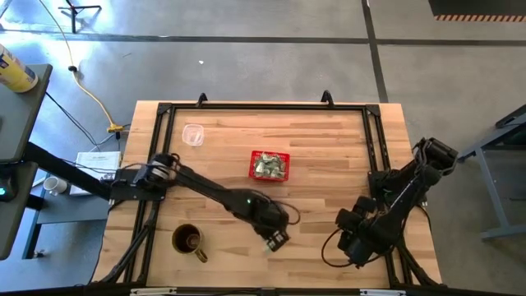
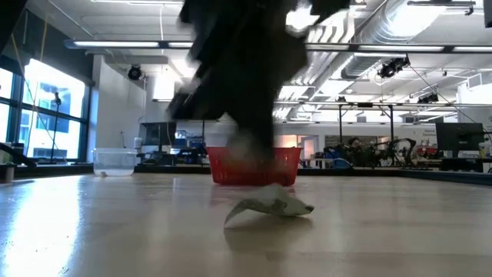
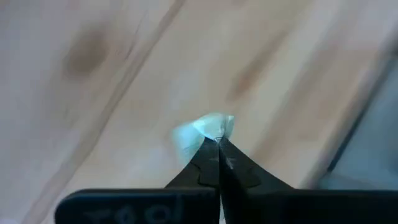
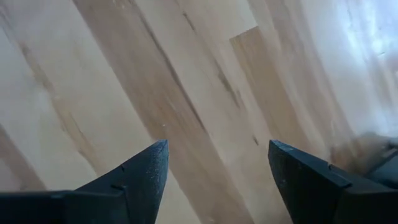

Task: Pick and place items into bin
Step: Put the green stevia packet into the red bin

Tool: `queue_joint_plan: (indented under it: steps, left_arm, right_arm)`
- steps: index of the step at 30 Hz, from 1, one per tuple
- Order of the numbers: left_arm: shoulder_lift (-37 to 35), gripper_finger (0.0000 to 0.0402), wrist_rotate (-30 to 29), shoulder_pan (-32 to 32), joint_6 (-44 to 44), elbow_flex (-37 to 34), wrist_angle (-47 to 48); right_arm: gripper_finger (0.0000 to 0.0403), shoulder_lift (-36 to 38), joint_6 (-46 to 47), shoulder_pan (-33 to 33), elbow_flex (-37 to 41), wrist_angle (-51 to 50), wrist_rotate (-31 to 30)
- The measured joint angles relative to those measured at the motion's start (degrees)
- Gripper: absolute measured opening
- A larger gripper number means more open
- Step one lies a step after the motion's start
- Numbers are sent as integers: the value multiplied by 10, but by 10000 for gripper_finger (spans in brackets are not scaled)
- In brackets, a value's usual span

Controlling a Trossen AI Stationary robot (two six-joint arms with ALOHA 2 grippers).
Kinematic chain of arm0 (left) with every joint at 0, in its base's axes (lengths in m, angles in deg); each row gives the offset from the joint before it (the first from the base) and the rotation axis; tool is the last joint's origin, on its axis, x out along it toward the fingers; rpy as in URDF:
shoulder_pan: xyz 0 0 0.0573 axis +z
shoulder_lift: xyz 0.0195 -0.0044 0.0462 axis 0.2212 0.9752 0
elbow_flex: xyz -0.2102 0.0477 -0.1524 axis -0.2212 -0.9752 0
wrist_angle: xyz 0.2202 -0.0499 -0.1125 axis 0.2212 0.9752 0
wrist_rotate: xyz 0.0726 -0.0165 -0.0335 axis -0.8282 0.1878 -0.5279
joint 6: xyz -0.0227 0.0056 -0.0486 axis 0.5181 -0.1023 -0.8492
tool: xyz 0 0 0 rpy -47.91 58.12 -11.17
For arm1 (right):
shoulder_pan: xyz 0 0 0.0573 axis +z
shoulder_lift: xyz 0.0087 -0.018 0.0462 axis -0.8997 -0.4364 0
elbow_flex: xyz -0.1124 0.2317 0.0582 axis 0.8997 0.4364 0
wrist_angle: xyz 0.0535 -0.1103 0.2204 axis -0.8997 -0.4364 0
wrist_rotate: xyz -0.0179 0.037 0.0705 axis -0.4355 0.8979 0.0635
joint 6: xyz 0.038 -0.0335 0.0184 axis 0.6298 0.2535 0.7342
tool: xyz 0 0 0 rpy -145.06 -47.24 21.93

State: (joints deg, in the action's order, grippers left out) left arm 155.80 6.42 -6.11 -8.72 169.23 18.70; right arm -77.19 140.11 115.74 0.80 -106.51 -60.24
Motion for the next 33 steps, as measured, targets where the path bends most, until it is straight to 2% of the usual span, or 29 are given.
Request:
queue_joint_plan:
  steps: [4, 10, 16, 20, 23, 28, 31, 33]
  left_arm:
    - [-38, 23, -41, 13, 54, 51, 22]
    - [-95, 22, -47, 54, 152, 96, 30]
    - [-92, 22, -34, 146, 267, 91, 138]
    - [-88, 23, -28, 214, 298, 74, 159]
    - [-84, 23, -24, 252, 330, 50, 133]
    - [-82, 23, -42, 276, 396, 39, 143]
    - [-68, 30, -45, 275, 402, 35, 140]
    - [-58, 41, -72, 270, 410, 33, 127]
  right_arm:
    - [249, 0, 9, 21, 0, 9, -14]
    - [209, 0, 14, 21, 0, 35, -39]
    - [158, 0, 9, -14, 0, 69, -59]
    - [129, 0, 9, -30, 0, 69, -45]
    - [117, 0, 9, -40, 0, 63, -37]
    - [114, 0, 9, -57, -1, 44, -35]
    - [114, 0, 8, -73, -1, 34, -32]
    - [114, 0, 3, -83, -1, 30, -33]
